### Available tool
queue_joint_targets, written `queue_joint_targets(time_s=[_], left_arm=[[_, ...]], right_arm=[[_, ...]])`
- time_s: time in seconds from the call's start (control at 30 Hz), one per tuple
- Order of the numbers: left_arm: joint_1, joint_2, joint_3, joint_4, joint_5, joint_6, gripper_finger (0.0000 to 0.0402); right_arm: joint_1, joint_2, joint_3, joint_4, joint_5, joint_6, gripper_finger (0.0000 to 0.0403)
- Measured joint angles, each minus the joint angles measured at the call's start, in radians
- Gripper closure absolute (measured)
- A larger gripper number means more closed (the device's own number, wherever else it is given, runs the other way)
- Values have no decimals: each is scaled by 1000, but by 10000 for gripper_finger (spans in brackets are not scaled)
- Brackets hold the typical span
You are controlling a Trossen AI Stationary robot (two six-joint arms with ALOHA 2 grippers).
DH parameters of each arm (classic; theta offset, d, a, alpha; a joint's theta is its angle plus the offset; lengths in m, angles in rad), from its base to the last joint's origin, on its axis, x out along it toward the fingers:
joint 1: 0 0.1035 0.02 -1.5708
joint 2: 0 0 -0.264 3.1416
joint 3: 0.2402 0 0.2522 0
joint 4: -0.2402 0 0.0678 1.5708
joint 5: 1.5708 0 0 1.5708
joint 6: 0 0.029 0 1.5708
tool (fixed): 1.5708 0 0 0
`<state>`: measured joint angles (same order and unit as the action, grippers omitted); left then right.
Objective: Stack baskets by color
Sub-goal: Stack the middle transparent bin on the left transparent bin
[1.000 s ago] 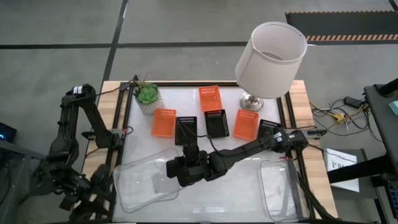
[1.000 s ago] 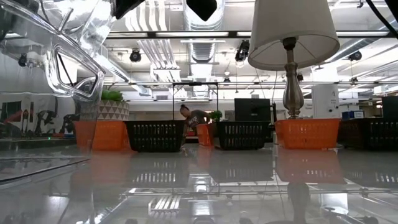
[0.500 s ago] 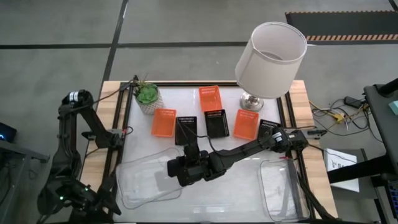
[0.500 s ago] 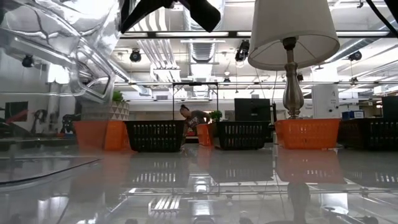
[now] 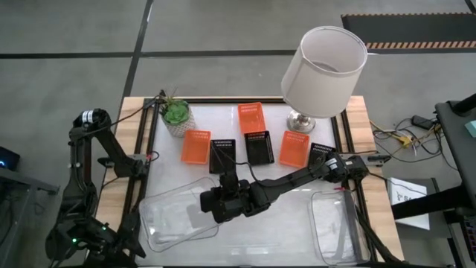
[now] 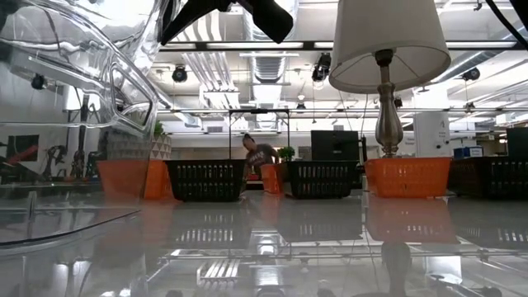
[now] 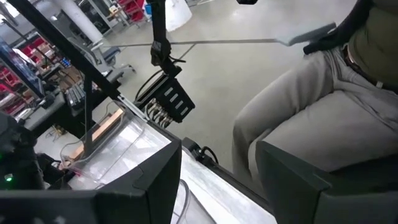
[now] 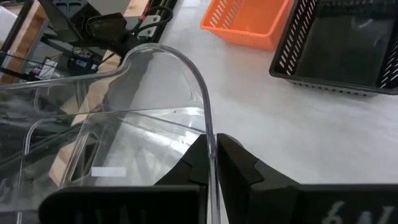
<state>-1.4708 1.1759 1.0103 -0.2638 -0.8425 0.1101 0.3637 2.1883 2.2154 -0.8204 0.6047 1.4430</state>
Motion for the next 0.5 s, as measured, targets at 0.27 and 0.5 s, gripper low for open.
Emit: queue_joint_targets(time_s=[0.27, 0.5], left_arm=[[1, -1, 38, -4, -5, 8, 210], [61, 18, 25, 44, -3, -24, 210]], right_arm=[[0, 0, 0, 1, 28, -6, 390], [0, 0, 0, 17, 34, -15, 390]])
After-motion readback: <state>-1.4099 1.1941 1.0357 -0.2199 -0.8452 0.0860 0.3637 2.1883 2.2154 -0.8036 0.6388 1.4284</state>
